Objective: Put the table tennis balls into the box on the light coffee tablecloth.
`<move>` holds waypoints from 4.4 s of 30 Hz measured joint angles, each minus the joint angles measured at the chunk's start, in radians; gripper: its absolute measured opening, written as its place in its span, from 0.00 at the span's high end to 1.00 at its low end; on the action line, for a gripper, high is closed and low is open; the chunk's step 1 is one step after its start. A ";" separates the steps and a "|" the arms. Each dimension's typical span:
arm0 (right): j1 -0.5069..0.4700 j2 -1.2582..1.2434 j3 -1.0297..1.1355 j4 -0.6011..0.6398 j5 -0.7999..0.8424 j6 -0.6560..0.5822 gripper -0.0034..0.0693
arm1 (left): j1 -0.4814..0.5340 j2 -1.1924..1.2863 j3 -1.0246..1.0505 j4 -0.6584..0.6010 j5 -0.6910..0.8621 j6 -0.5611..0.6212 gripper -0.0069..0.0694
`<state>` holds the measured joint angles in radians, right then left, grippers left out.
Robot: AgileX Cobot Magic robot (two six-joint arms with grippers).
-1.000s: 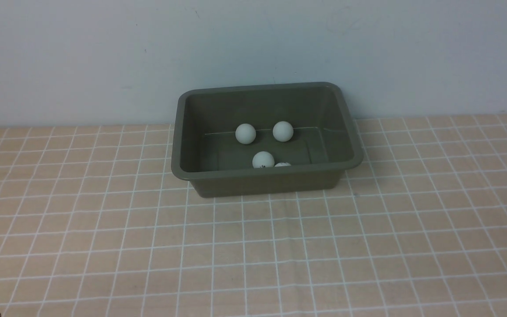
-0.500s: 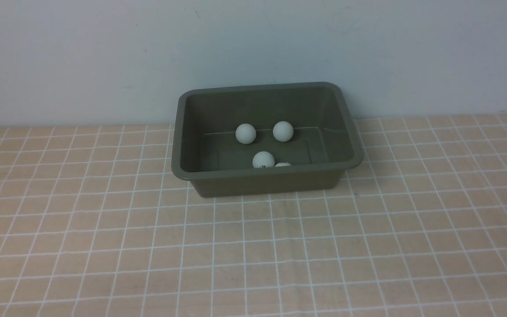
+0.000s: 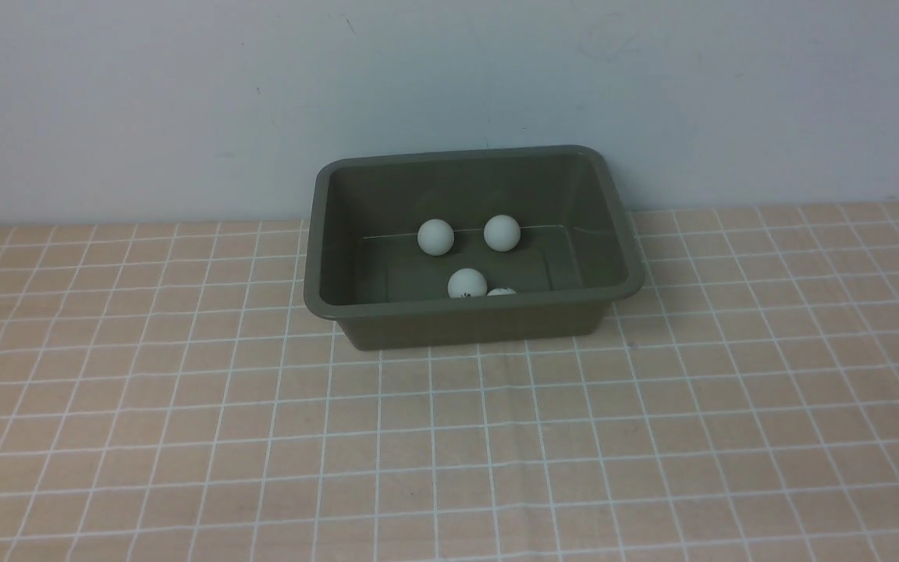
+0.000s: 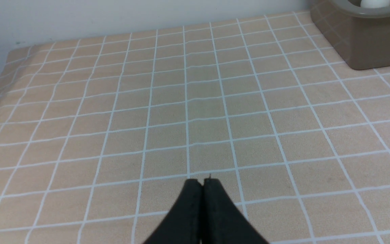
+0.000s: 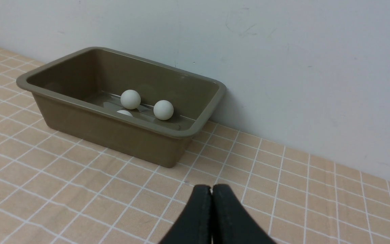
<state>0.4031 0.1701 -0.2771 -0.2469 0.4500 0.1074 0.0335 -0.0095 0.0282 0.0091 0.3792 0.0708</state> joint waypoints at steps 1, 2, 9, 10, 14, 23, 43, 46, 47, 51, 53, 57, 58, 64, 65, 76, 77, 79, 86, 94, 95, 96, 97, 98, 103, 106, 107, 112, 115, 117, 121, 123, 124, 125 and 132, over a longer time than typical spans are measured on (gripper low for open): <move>0.000 0.000 0.000 0.000 0.000 0.000 0.97 | 0.000 0.000 0.000 0.000 0.000 0.000 1.00; 0.000 0.000 0.000 0.000 0.000 0.000 0.97 | 0.000 0.000 0.000 0.000 0.000 0.000 1.00; -0.001 -0.001 0.000 -0.047 0.000 -0.036 0.97 | 0.000 0.000 0.000 0.001 0.000 0.000 1.00; -0.008 -0.001 0.000 -0.078 0.000 -0.058 0.97 | 0.000 0.000 0.000 0.001 0.000 0.000 1.00; -0.084 -0.015 0.000 -0.201 -0.001 -0.126 0.97 | 0.000 0.000 0.000 0.001 0.000 0.000 1.00; -0.339 -0.036 0.000 -0.233 -0.012 -0.043 0.97 | 0.000 0.000 0.000 0.002 0.000 0.000 1.00; -0.364 -0.180 0.211 -0.022 -0.111 0.321 0.97 | 0.000 0.000 0.000 0.004 0.000 0.000 1.00; -0.291 -0.180 0.213 -0.024 -0.108 0.320 0.97 | 0.000 0.000 0.000 0.004 0.000 0.000 1.00; -0.274 -0.180 0.214 -0.027 -0.105 0.318 0.97 | 0.000 0.000 0.000 0.004 0.001 0.000 1.00; -0.257 -0.180 0.216 -0.046 -0.064 0.318 0.97 | 0.000 0.000 0.000 0.004 0.001 0.000 1.00; -0.257 -0.180 0.216 -0.046 -0.015 0.318 0.97 | 0.000 0.000 0.000 0.004 0.001 0.000 1.00; -0.258 -0.180 0.217 -0.028 0.051 0.318 0.97 | 0.000 0.000 0.000 0.004 0.001 0.000 1.00; -0.258 -0.180 0.218 -0.025 0.054 0.318 0.97 | 0.000 0.000 0.000 0.004 0.001 0.000 1.00; -0.258 -0.180 0.273 -0.035 0.035 0.318 0.97 | 0.000 0.000 0.000 0.004 0.001 0.000 1.00; -0.258 -0.180 0.285 -0.034 0.032 0.318 0.97 | 0.000 0.000 0.000 0.004 0.001 0.000 1.00; -0.258 -0.180 0.297 0.219 -0.040 0.014 0.97 | 0.000 0.000 0.000 0.004 0.001 0.000 1.00; -0.258 -0.180 0.297 0.221 -0.040 0.009 0.97 | 0.000 0.000 0.000 0.004 0.001 0.000 1.00; -0.258 -0.180 0.298 0.234 -0.041 -0.025 0.97 | 0.000 0.000 0.000 0.004 0.001 0.000 1.00; -0.298 -0.180 0.298 0.241 -0.043 -0.053 0.97 | 0.000 0.000 0.000 0.004 0.001 0.000 1.00; -0.342 -0.180 0.298 0.238 -0.043 -0.073 0.97 | 0.000 0.000 0.000 0.004 0.001 0.000 1.00; -0.342 -0.180 0.298 0.237 -0.043 -0.074 0.97 | 0.000 0.000 0.000 0.004 0.001 0.000 1.00; -0.343 -0.180 0.298 0.234 -0.043 -0.074 0.97 | 0.000 0.000 0.000 0.005 0.001 0.000 1.00; -0.345 -0.180 0.298 0.234 -0.043 -0.075 0.97 | 0.000 0.000 0.000 0.005 0.001 0.000 1.00; -0.345 -0.180 0.298 0.234 -0.043 -0.076 0.97 | 0.000 0.000 0.000 0.005 0.001 0.000 1.00; -0.345 -0.180 0.298 0.233 -0.043 -0.076 0.97 | 0.000 0.000 0.000 0.005 0.001 0.000 1.00; -0.345 -0.180 0.298 0.233 -0.043 -0.076 0.97 | 0.000 0.000 0.000 0.005 0.001 0.000 1.00; -0.345 -0.180 0.298 0.232 -0.043 -0.076 0.97 | 0.000 0.000 0.000 0.005 0.001 0.000 1.00; -0.345 -0.180 0.298 0.232 -0.044 -0.076 0.97 | 0.000 0.000 0.000 0.005 0.001 0.000 1.00; -0.345 -0.180 0.298 0.232 -0.044 -0.076 0.97 | 0.000 0.000 0.000 0.005 0.001 0.000 1.00; -0.346 -0.180 0.298 0.232 -0.044 -0.076 0.97 | 0.000 0.000 0.000 0.005 0.001 0.000 1.00; -0.346 -0.180 0.298 0.232 -0.044 -0.076 0.97 | 0.000 0.000 0.000 0.005 0.001 0.000 1.00; -0.346 -0.180 0.298 0.232 -0.044 -0.076 0.97 | 0.000 0.000 0.000 0.005 0.001 0.000 1.00; -0.346 -0.180 0.298 0.232 -0.044 -0.076 0.97 | 0.000 0.000 0.000 0.005 0.001 0.000 1.00; -0.346 -0.180 0.298 0.232 -0.045 -0.076 0.97 | 0.000 0.000 0.000 0.005 0.001 0.000 1.00; -0.346 -0.180 0.298 0.231 -0.045 -0.076 0.97 | 0.000 0.000 0.000 0.006 0.001 0.000 1.00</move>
<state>0.0574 -0.0101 0.0206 -0.0159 0.4055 0.0312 0.0335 -0.0095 0.0282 0.0150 0.3801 0.0705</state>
